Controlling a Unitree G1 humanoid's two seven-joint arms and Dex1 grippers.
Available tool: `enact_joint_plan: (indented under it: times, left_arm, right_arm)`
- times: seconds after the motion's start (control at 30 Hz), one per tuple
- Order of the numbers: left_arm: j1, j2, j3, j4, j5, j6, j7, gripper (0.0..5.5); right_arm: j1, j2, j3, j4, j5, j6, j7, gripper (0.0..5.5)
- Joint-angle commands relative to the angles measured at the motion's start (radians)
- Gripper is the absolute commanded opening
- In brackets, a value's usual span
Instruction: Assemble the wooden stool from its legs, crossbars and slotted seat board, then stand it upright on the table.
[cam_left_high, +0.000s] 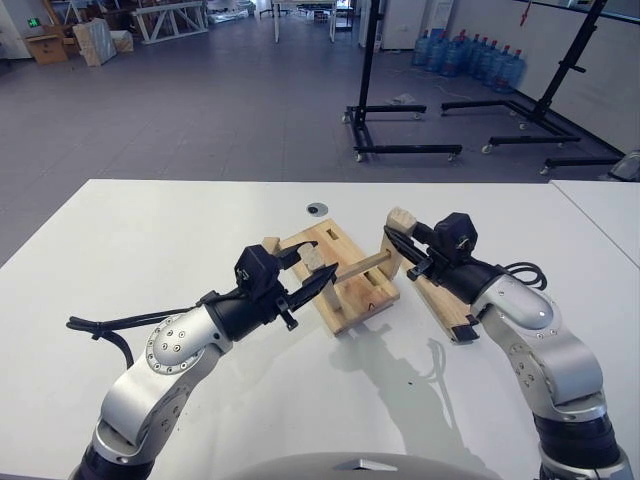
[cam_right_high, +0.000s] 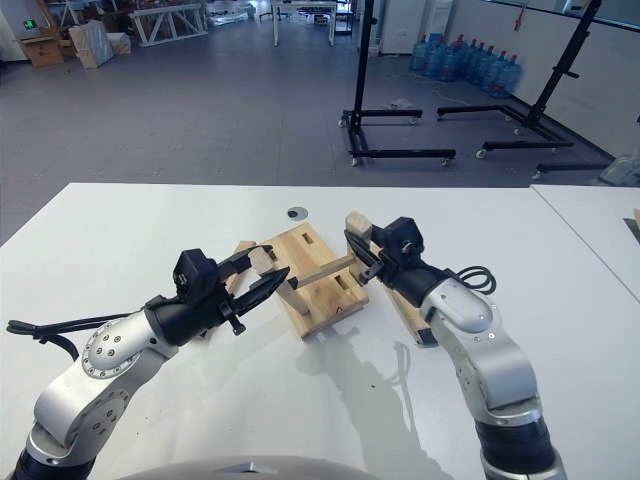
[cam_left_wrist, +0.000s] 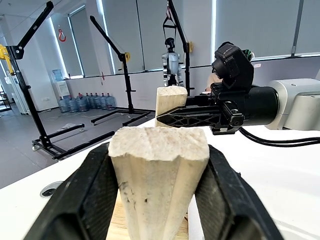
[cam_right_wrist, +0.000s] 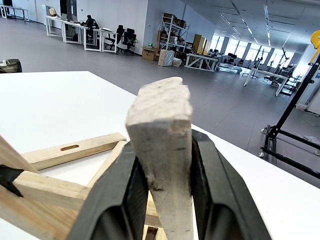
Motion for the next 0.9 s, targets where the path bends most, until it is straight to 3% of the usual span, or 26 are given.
enact_joint_plan:
  times: [0.03,0.27,0.9]
  left_arm:
    - [0.049,0.029,-0.066,0.07,0.036,0.086,-0.01,2.01]
    - [0.038,0.044,-0.078,0.075,0.064,0.086,-0.019,2.01]
    - [0.049,0.063,-0.118,0.086,0.118,0.073,-0.03,2.01]
  right_arm:
    - [-0.014,0.03,0.038,-0.019,0.077,0.085,0.029,0.99]
    - [-0.102,0.071,-0.031,-0.084,0.182,0.25,-0.026,0.99]
    - [-0.206,0.071,-0.039,-0.148,0.21,0.356,-0.034,0.99]
